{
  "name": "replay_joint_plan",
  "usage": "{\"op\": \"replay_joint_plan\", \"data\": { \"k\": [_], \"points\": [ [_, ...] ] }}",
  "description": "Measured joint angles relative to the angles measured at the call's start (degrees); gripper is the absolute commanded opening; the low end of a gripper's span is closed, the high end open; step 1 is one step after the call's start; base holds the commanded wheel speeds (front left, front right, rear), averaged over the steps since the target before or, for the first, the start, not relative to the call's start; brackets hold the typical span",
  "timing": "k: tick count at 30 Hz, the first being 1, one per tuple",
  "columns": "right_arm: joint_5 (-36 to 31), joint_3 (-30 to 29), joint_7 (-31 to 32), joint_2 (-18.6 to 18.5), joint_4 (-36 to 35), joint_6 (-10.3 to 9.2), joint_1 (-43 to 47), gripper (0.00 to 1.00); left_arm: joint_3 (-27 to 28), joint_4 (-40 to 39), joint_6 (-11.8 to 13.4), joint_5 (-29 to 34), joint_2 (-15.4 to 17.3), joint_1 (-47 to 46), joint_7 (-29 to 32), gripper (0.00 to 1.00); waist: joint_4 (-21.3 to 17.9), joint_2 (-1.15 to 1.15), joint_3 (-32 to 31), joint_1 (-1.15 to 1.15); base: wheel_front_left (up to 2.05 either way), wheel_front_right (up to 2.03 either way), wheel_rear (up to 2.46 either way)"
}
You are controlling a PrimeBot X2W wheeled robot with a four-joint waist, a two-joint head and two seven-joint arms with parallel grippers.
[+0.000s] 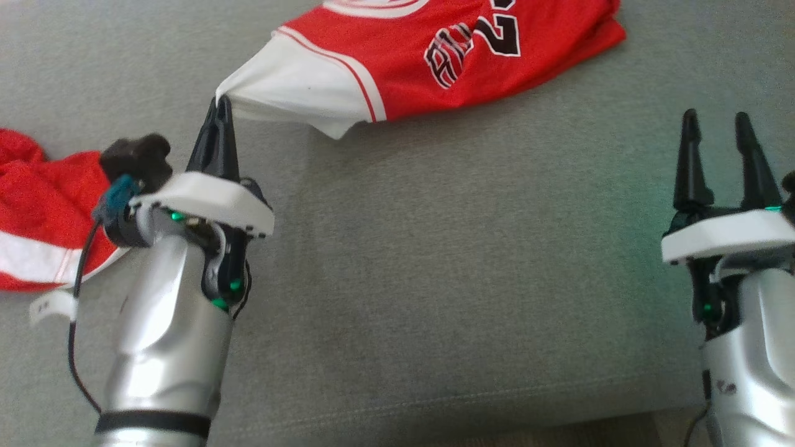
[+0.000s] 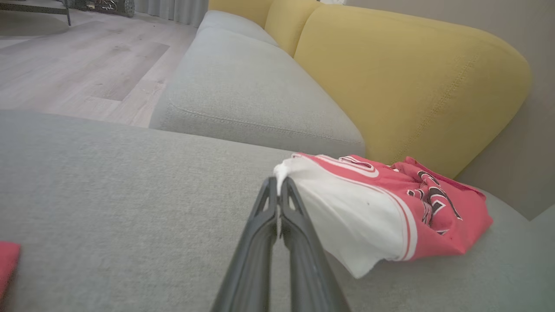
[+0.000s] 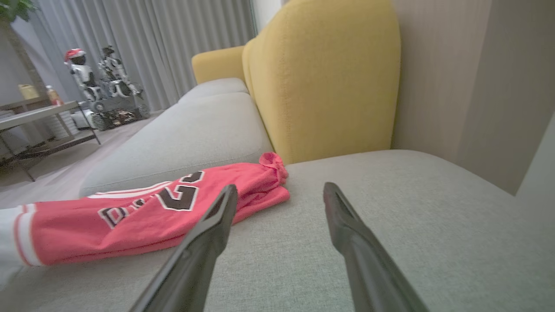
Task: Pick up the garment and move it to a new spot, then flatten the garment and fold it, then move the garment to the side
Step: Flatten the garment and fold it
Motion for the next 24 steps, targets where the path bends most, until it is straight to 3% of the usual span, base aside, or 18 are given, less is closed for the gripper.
{"op": "replay_joint_plan", "data": {
  "k": [8,14,24],
  "points": [
    [1.53,-6.54,7.48,0.80,10.85,0.00,-9.32,1.00,-0.78,-8.71,-1.19,0.68,-0.24,7.04,0.00,0.00,4.31,0.00,1.07,0.00,0.00,0.00,0.00],
    [-0.01,-9.89,10.12,0.12,18.22,0.00,-16.23,1.00,-4.30,-12.85,0.37,-1.69,-0.29,7.07,0.00,0.00,6.90,0.00,2.71,0.00,0.00,0.00,0.00],
    [-5.34,-15.43,11.59,-4.43,32.12,0.00,-26.92,1.00,-10.54,-16.42,2.58,-4.76,-0.24,7.65,0.00,0.00,11.92,0.00,6.95,0.00,0.00,0.00,0.00]
  ]
}}
